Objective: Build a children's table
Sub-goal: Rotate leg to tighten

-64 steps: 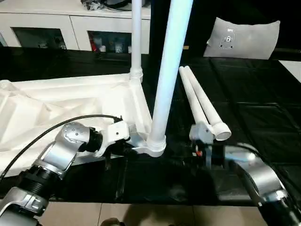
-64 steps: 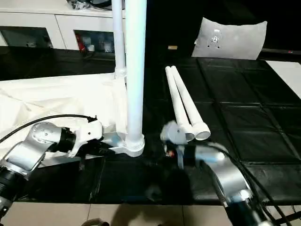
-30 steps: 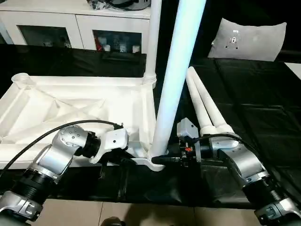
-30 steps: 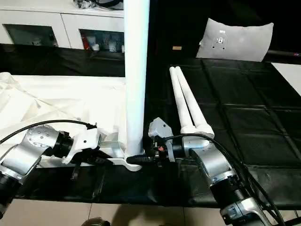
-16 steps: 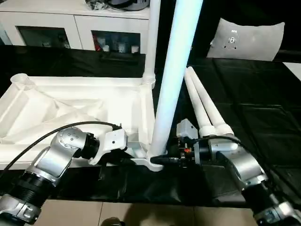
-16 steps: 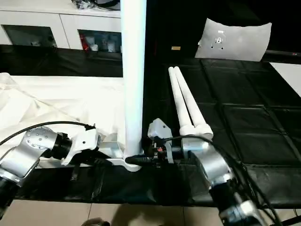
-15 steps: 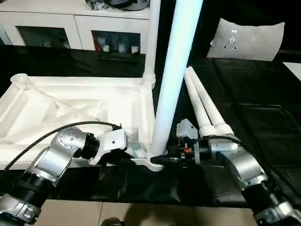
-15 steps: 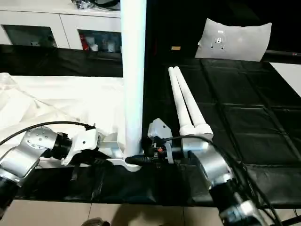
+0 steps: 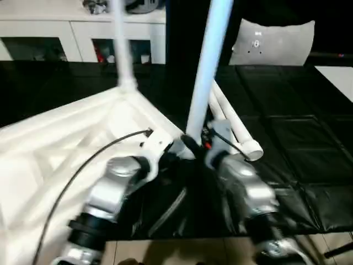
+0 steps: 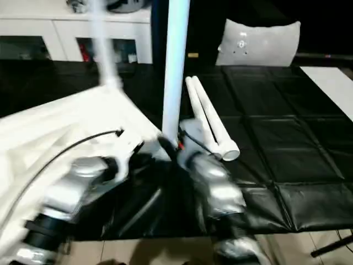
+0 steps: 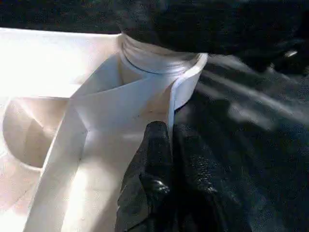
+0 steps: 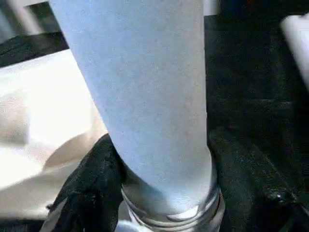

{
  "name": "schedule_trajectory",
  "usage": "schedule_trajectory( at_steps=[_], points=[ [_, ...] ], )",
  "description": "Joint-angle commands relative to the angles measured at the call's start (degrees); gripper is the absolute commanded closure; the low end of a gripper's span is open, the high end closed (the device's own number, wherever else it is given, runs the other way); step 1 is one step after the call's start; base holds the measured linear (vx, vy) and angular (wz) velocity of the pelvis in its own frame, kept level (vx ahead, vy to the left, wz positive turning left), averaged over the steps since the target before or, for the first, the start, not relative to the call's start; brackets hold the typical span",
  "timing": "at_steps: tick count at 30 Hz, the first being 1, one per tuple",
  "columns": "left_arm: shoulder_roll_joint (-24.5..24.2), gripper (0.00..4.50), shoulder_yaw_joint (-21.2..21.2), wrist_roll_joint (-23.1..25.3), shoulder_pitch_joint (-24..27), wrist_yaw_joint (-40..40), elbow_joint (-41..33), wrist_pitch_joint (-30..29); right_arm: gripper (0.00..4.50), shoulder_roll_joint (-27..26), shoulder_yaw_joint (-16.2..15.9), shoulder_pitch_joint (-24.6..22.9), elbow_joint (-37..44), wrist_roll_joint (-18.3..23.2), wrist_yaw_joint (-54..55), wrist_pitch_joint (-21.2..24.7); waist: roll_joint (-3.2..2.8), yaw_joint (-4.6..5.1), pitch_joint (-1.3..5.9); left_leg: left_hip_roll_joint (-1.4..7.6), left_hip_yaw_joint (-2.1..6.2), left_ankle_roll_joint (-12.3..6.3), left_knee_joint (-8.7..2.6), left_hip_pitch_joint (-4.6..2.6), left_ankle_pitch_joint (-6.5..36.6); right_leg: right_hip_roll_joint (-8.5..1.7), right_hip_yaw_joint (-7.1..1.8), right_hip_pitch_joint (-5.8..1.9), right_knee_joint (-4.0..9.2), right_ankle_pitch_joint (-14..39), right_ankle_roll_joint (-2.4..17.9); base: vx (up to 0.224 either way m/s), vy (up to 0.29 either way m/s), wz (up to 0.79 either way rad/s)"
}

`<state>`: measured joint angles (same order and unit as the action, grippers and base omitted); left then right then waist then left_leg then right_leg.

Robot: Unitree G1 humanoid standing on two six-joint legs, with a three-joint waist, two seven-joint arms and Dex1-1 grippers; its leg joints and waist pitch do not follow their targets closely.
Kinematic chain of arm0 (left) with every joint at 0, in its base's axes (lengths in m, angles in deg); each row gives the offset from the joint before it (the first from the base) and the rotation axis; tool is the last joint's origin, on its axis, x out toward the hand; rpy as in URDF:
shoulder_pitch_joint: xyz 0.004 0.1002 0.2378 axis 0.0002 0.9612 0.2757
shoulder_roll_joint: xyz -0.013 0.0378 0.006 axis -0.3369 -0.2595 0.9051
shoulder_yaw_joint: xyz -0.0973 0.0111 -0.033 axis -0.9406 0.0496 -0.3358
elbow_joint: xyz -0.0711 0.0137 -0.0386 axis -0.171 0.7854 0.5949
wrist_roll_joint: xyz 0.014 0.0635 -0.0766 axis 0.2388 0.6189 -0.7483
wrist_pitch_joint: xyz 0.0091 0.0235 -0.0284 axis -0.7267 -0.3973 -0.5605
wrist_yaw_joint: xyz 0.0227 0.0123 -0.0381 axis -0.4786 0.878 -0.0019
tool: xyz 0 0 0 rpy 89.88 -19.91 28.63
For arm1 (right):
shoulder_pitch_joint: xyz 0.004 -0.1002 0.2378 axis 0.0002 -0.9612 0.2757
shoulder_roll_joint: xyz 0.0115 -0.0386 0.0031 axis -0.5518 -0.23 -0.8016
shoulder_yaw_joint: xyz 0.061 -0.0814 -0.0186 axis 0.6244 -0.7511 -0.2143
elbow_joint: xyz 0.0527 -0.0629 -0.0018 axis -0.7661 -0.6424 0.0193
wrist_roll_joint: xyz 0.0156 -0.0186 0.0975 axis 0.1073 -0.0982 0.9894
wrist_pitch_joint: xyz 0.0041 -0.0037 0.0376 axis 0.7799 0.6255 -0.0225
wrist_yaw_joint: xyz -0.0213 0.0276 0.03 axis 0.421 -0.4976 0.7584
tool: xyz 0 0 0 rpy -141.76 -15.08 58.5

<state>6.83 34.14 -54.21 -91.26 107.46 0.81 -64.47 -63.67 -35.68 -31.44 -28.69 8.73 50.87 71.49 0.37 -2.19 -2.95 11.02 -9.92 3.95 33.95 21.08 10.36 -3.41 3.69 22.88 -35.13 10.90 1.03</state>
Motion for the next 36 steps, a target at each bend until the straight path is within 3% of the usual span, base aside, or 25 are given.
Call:
schedule_trajectory(
  at_steps=[1,5,6,7,8,12,18,21,25,28,29,32,36],
  points=[
    [2.5,4.50,-2.4,-0.2,-3.3,-5.4,-2.8,1.3,2.11,-5.2,-4.3,-1.6,-3.2,1.8,-2.0,1.4,-0.04,-0.17,3.05,1.77,0.83,-0.63,-4.16,-0.32,12.0,-4.16,-2.79,-2.40,4.85,14.5,8.2,0.000,0.000,0.00],
    [-0.6,4.50,-0.6,0.4,-2.8,-2.6,-2.7,2.6,2.11,-4.8,-4.8,-1.8,-2.5,0.2,-3.0,-2.9,-0.22,-0.11,3.16,1.72,0.77,-1.41,-4.13,-0.15,10.7,-4.10,-2.84,-2.59,4.53,10.3,8.8,0.000,0.000,0.00],
    [-1.6,4.50,-0.5,0.2,-2.5,-1.6,-2.8,2.4,1.76,-4.3,-4.7,-2.2,-1.6,0.5,-4.2,-3.3,-0.21,-0.08,3.10,1.74,0.77,-1.47,-4.19,-0.12,10.7,-4.11,-2.84,-2.61,4.53,10.1,8.9,0.000,0.000,0.00],
    [-2.8,4.50,-0.5,0.1,-2.0,-0.8,-3.2,2.2,1.55,-3.6,-4.3,-2.5,-0.8,0.5,-4.7,-3.7,-0.62,-0.16,3.14,1.73,0.81,-1.45,-4.19,-0.21,10.7,-4.10,-2.82,-2.64,4.44,9.9,9.0,0.000,0.000,0.00],
    [-3.7,4.50,-0.5,0.0,-1.7,-0.1,-3.4,2.1,1.41,-3.0,-4.0,-2.7,-0.4,0.6,-5.1,-4.1,-0.43,-0.04,3.08,1.79,0.80,-1.44,-4.25,-0.20,11.0,-4.06,-2.82,-2.65,4.52,10.0,9.0,0.000,0.000,0.00],
    [-6.6,4.50,-0.4,-0.3,-0.8,2.4,-3.9,2.2,1.21,-0.4,-3.1,-3.6,1.6,1.6,-7.6,-4.4,-0.57,0.40,3.06,1.83,0.93,-1.41,-4.36,-0.11,12.2,-4.07,-2.81,-2.84,4.63,10.9,9.0,0.000,0.000,0.00],
    [-13.0,4.50,1.4,-1.9,0.5,10.7,-0.7,7.8,0.63,6.1,-2.6,-7.0,7.3,4.7,-18.7,-7.5,-0.60,-0.11,2.86,2.03,0.84,-1.81,-4.47,-0.38,12.7,-4.07,-2.90,-2.58,4.72,11.4,9.9,0.000,0.000,0.00],
    [-19.2,4.50,4.6,-2.6,0.9,20.5,2.6,16.5,0.32,13.1,-4.5,-9.2,9.9,5.3,-28.8,-6.9,-0.55,-0.60,2.75,1.99,0.82,-2.06,-4.49,-0.53,13.8,-4.15,-2.99,-2.56,5.04,14.0,9.1,0.000,0.000,0.00],
    [-22.7,4.50,6.2,-2.8,0.6,26.0,3.5,19.3,0.05,17.2,-5.4,-9.6,11.7,6.4,-33.8,-5.6,-0.54,-1.12,2.63,2.13,0.79,-1.44,-4.66,-0.73,15.2,-4.25,-3.06,-2.45,5.06,16.2,9.2,0.000,0.000,0.00],
    [-26.0,4.50,7.4,-4.8,-0.1,34.5,4.6,23.8,0.05,22.9,-6.5,-9.1,13.0,6.9,-40.9,-4.3,-0.64,-1.27,2.61,2.29,0.88,-1.17,-4.77,-0.89,15.8,-4.38,-3.12,-2.34,5.12,17.4,9.1,0.000,0.000,0.00],
    [-26.7,4.50,7.9,-5.3,-0.5,36.9,5.1,24.7,0.05,24.4,-7.0,-8.9,13.2,6.7,-43.0,-4.2,-0.39,-1.32,2.61,2.21,0.77,-1.31,-4.69,-0.83,15.4,-4.29,-3.14,-2.37,5.06,16.5,9.4,0.000,0.000,0.00],
    [-27.9,4.50,9.2,-6.8,-1.8,42.2,7.2,27.3,0.05,27.6,-9.2,-8.3,12.7,5.3,-47.3,-5.1,-0.75,-1.60,2.74,2.11,0.73,-1.60,-4.55,-0.83,14.4,-4.37,-3.09,-2.42,4.87,15.2,10.4,0.000,0.000,0.00],
    [-28.1,4.50,11.0,-6.7,-3.1,46.6,9.0,30.8,0.05,28.8,-11.5,-7.3,11.9,4.0,-49.8,-5.8,-0.54,-1.63,2.79,2.19,0.68,-1.47,-4.53,-0.80,14.2,-4.47,-3.07,-2.48,4.76,14.7,10.8,0.000,0.000,0.00]
  ],
)
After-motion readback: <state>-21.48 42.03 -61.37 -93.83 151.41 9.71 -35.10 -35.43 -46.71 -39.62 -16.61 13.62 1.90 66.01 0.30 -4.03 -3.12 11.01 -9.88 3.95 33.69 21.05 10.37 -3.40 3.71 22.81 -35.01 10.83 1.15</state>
